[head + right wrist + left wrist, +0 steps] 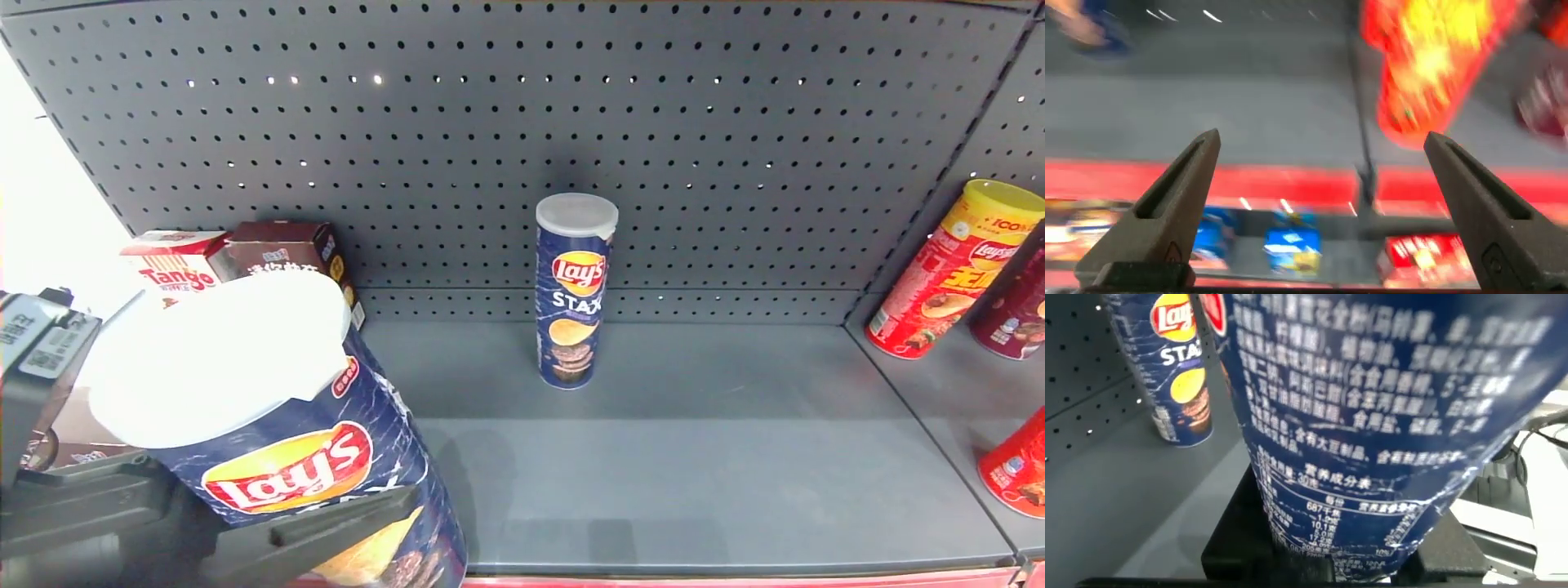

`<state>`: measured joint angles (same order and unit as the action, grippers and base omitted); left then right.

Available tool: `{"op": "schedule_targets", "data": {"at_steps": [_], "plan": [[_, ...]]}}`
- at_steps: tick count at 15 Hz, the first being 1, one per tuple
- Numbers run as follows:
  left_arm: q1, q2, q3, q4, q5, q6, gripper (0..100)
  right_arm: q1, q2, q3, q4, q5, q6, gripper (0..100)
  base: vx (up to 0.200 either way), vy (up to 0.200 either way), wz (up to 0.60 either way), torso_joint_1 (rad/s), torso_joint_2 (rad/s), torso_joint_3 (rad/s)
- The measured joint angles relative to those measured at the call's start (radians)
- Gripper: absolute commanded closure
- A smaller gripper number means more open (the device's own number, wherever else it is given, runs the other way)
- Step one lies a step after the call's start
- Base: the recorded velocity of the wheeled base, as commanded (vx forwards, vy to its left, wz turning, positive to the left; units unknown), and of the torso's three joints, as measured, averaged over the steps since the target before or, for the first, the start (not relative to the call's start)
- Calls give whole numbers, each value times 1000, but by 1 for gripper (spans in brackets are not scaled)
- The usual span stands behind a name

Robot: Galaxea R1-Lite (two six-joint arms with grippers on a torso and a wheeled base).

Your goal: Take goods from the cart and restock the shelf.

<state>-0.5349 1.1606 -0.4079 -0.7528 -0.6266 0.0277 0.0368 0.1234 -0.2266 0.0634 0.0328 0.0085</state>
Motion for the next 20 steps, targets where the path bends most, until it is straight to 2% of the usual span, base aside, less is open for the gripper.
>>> {"op": "schedule_targets", "data": {"at_steps": [2,4,8,10,16,19,20], "plan": [[0,-4,-10,0,-1,-3,100,55,142,-154,30,89,-5,0,0,0,0,0,0,0],[0,-8,-15,0,-1,-8,100,116,280,-239,43,155,-69,0,0,0,0,0,0,0],[0,-11,-32,0,-1,-40,100,297,504,-291,-6,181,-143,0,0,0,0,0,0,0],[3,-12,-47,1,2,-42,100,347,594,-305,-54,174,-149,0,0,0,0,0,0,0],[8,6,-63,7,6,-44,100,374,890,-328,-349,185,-142,0,0,0,0,0,0,0],[31,24,-69,7,0,-45,100,372,1086,-383,-544,196,-134,0,0,0,0,0,0,0],[36,29,-71,5,0,-52,100,367,1157,-403,-635,238,-134,0,0,0,0,0,0,0]]}}
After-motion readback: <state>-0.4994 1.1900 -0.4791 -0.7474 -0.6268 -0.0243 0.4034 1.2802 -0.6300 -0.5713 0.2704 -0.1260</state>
